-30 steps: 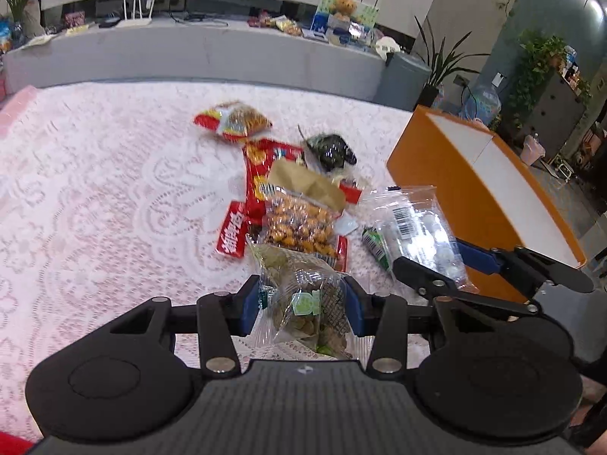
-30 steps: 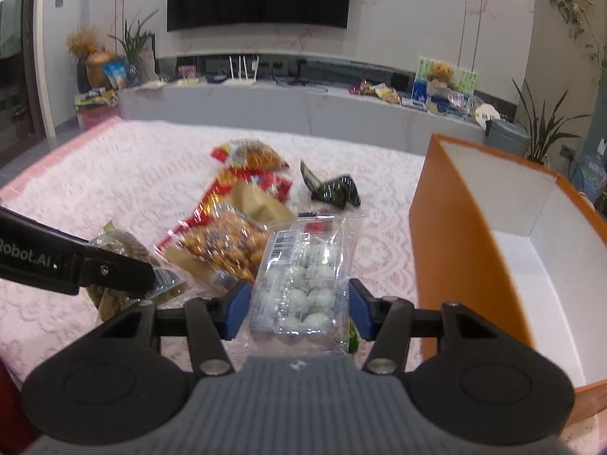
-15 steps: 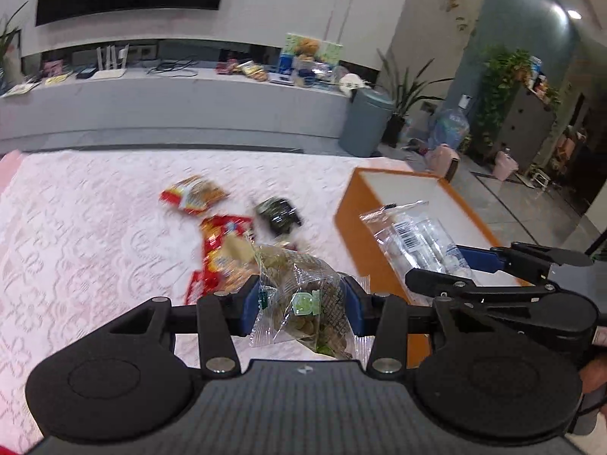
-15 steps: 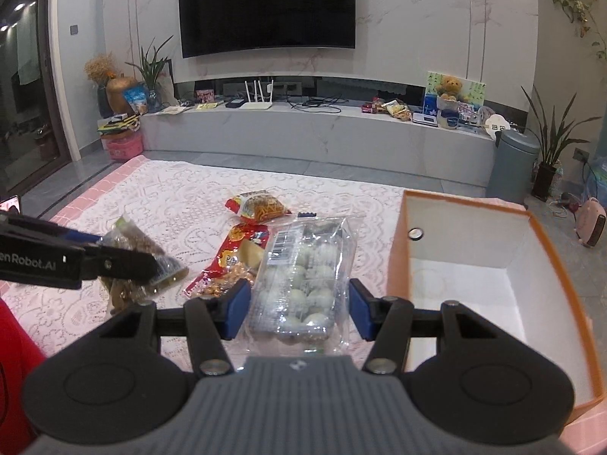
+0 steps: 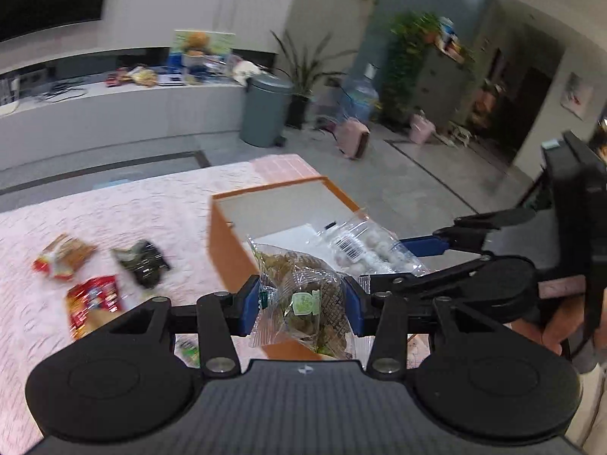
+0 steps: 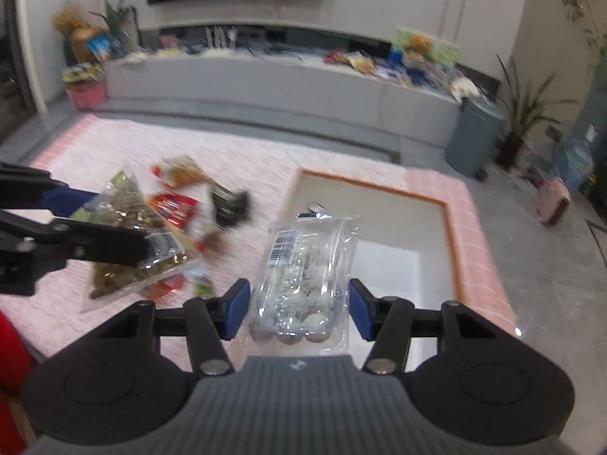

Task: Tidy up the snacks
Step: 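Carry the snack bag and egg tray with both tools into the orange box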

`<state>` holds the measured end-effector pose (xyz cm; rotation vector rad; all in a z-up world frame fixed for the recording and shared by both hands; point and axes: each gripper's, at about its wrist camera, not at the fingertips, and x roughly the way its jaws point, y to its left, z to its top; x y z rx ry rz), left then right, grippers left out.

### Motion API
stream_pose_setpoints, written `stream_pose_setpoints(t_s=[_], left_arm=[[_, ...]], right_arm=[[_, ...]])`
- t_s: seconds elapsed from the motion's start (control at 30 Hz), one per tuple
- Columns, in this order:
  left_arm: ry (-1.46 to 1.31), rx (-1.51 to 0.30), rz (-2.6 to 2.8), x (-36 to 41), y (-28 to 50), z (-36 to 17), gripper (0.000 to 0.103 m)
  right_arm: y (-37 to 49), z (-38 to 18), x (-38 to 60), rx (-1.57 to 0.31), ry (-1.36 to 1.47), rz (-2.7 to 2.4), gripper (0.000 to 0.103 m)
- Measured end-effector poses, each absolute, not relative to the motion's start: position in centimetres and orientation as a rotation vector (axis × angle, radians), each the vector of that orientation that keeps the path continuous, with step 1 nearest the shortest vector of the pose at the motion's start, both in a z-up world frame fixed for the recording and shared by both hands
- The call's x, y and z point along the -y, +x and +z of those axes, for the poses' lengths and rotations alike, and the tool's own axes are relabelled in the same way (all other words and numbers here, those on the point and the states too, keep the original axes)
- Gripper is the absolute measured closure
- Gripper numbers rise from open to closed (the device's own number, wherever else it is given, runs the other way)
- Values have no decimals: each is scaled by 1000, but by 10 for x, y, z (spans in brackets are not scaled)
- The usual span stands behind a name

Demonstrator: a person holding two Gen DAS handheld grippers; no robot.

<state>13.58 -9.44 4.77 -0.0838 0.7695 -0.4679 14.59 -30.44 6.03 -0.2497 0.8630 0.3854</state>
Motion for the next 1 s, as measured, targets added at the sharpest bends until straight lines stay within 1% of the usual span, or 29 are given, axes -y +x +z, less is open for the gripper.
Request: stream_pose_setpoints(t_s=[0.3, 0.43, 0.63, 0.83, 1.0], left_arm=[[91, -910, -552, 153, 181, 5, 52], [116, -976, -571, 160, 199, -14, 52], [237, -1052, -602, 179, 208, -31, 52], [281, -1128, -602, 189, 220, -46, 52], [354, -1144, -583, 199, 220, -51, 51]], right_arm=[[186, 14, 336, -1035, -308, 336, 48], [196, -7, 338, -1088, -319, 362, 48], [209, -33, 335, -1152, -365, 411, 48], [219, -57, 334, -1226, -404, 433, 48], [226, -71, 334, -1274, -415, 444, 46]])
